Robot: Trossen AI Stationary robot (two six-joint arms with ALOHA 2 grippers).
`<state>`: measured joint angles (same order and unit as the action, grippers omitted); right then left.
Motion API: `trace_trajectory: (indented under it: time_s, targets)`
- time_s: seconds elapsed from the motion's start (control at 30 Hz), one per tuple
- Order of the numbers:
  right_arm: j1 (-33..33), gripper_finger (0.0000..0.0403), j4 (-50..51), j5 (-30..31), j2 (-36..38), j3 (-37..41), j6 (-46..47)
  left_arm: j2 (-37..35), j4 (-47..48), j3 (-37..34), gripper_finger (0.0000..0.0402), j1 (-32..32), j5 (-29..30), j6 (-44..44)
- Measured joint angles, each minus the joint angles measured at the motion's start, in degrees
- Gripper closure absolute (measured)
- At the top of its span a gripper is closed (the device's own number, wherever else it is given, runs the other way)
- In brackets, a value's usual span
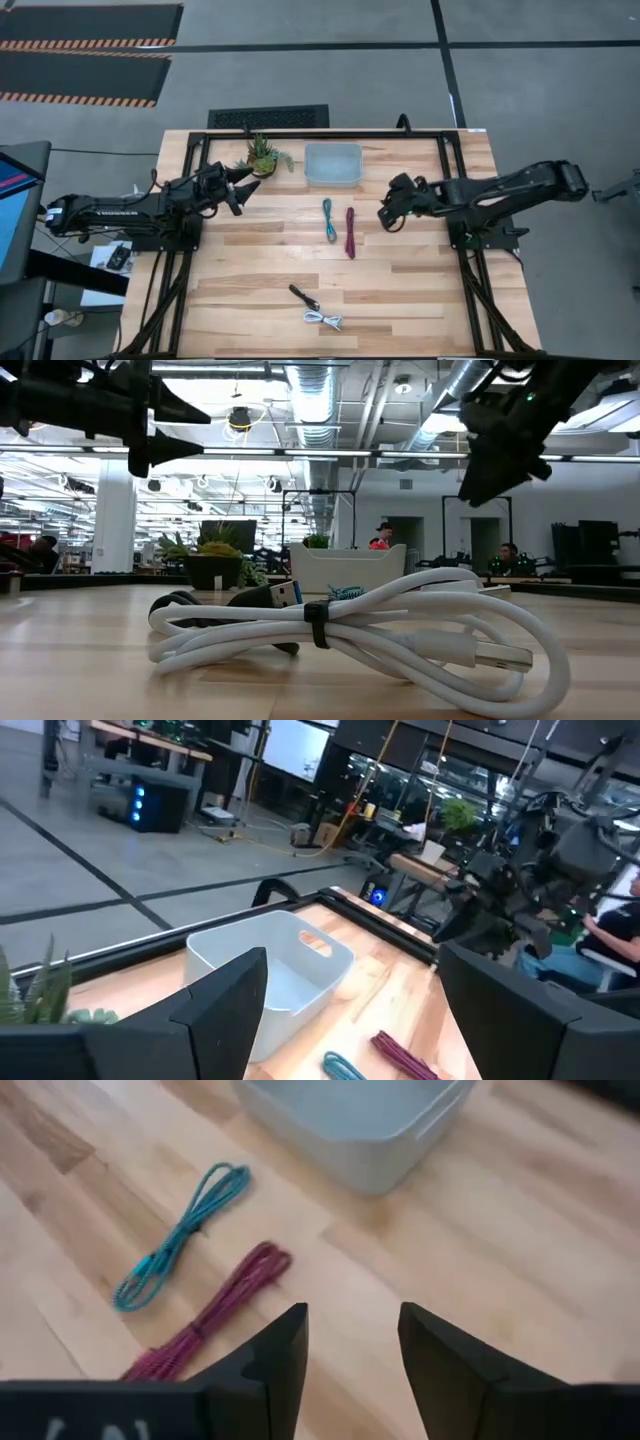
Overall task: Pick and place USB-C Cables
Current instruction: Put the red charger cable into the white bin
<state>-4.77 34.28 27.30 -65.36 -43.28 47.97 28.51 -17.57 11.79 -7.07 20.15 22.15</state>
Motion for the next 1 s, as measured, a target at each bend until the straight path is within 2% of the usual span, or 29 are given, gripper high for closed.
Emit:
trace_trajectory:
  time_s: [0.17, 0.33, 0.47, 0.63, 1.0]
  targets:
    - [-1.41, 0.0208, -3.04, 0.3, -7.56, -0.01, 4.02, 0.0, 0.27, 0.0, 0.0117, 0.0, -0.35, 0.39]
    - [-1.38, 0.0155, -8.97, -4.41, -14.02, -0.01, 7.08, 0.0, 0.47, 0.0, 0.0117, 0.0, -0.35, 0.44]
    - [-1.12, 0.0128, -14.37, -4.61, -19.21, -0.01, 8.79, -0.02, 0.6, 0.0, 0.0117, 0.0, -0.35, 0.55]
    - [-1.1, 0.0122, -19.44, -1.56, -25.43, -0.68, 10.98, 0.0, 0.84, 0.01, 0.0117, 0.0, 0.62, 2.69]
    - [-1.23, 0.0122, -19.55, 1.3, -36.05, -9.5, 8.74, 4.23, 2.79, 0.0, 0.0117, 0.0, 1.83, 5.98]
